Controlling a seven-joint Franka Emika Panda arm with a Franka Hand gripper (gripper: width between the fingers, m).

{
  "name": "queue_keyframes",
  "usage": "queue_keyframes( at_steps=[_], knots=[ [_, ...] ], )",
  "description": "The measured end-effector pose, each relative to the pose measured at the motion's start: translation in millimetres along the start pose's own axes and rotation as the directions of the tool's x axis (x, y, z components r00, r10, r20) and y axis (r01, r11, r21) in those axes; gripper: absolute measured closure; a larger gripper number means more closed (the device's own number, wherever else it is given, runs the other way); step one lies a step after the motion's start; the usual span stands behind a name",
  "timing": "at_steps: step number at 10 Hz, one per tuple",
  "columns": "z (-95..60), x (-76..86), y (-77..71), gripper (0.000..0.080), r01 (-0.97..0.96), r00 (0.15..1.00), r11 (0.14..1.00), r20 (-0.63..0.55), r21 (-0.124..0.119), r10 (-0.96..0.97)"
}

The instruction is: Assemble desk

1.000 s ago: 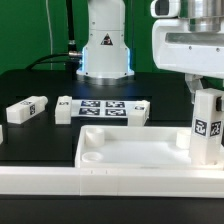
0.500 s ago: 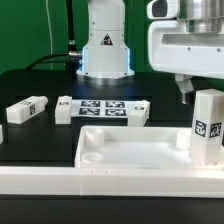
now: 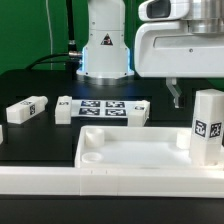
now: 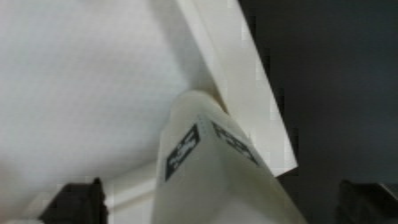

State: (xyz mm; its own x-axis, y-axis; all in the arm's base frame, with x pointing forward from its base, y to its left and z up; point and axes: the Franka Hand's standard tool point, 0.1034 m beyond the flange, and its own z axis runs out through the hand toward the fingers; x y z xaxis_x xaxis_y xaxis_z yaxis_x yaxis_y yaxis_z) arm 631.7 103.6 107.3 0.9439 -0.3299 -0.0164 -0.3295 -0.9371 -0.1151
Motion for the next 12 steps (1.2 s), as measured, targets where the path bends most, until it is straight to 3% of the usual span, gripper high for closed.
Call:
queue_keyframes(
  at_steps=[4,9,11,12],
  knots=[
    [-0.6,5.7,-2.2,0.0151,0.365,0.931,0.930,0.019,-0.046,-0.365],
    [0.2,5.4,-2.0,0.0151,0.525,0.851,0.850,0.029,-0.047,-0.524],
    [0.2,5.5,-2.0,0.0414,0.524,0.852,0.851,0.029,-0.046,-0.523],
    [0.2,5.4,-2.2,0.0414,0.515,0.857,0.856,0.028,-0.046,-0.515]
  ],
)
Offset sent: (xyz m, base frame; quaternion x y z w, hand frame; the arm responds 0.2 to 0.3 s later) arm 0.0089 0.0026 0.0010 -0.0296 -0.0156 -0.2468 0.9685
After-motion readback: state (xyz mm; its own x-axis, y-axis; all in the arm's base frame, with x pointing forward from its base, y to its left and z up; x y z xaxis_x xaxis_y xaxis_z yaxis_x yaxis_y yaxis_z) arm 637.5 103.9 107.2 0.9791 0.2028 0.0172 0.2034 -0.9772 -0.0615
